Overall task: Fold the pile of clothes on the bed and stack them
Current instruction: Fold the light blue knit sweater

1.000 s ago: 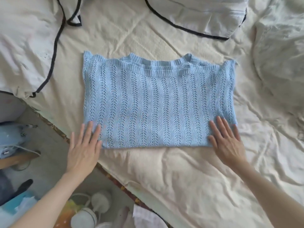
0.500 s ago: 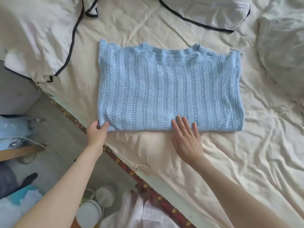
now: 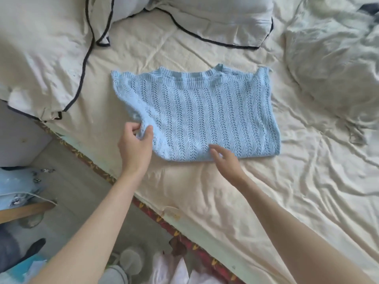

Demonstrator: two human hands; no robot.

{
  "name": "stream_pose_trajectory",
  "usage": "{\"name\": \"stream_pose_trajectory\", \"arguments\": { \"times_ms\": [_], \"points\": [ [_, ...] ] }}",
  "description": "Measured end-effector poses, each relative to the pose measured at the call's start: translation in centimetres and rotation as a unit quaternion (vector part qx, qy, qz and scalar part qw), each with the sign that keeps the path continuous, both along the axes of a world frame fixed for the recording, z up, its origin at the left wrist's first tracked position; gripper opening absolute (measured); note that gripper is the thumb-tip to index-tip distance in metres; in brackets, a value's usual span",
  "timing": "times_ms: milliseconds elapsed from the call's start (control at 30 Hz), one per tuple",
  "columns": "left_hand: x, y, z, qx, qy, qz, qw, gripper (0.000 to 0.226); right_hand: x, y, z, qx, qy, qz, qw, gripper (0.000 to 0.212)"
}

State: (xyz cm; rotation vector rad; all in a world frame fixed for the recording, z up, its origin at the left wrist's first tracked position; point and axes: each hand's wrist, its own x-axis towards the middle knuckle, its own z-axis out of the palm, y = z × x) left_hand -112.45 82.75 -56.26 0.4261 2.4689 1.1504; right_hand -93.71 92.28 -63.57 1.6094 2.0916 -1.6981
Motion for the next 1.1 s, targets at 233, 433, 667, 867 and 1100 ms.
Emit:
{"name": "stream_pose_trajectory", "arguments": {
  "times_ms": [233, 433, 667, 867, 1100],
  "points": [
    [11.2, 11.9, 0.5, 0.024, 0.084, -0.222, 0.971, 0.008, 6.8, 6.1, 3.0, -0.225, 0.2, -0.364, 0.881, 0.03],
    [19.4, 13.1, -4.8, -0.059, 0.053, -0.52, 0.85, 0.042, 12.4, 10.0, 1.4, -0.256, 0.194, -0.37, 0.872, 0.031],
    [14.6, 7.2, -6.7, -0.178, 0.257, -0.349, 0.883, 0.056, 11.2, 11.3, -0.5, -0.197, 0.069, -0.304, 0.93, 0.023],
    [13.6, 6.3, -7.1, -0.122, 0.215, -0.345, 0.906, 0.048, 10.7, 12.9, 0.4, -0.025, 0.078, -0.309, 0.948, 0.01],
    [15.0, 6.3, -8.6, -0.088, 0.185, -0.312, 0.928, 0.023, 13.5, 12.4, -1.4, -0.053, -0.03, -0.255, 0.965, 0.005]
  ]
}}
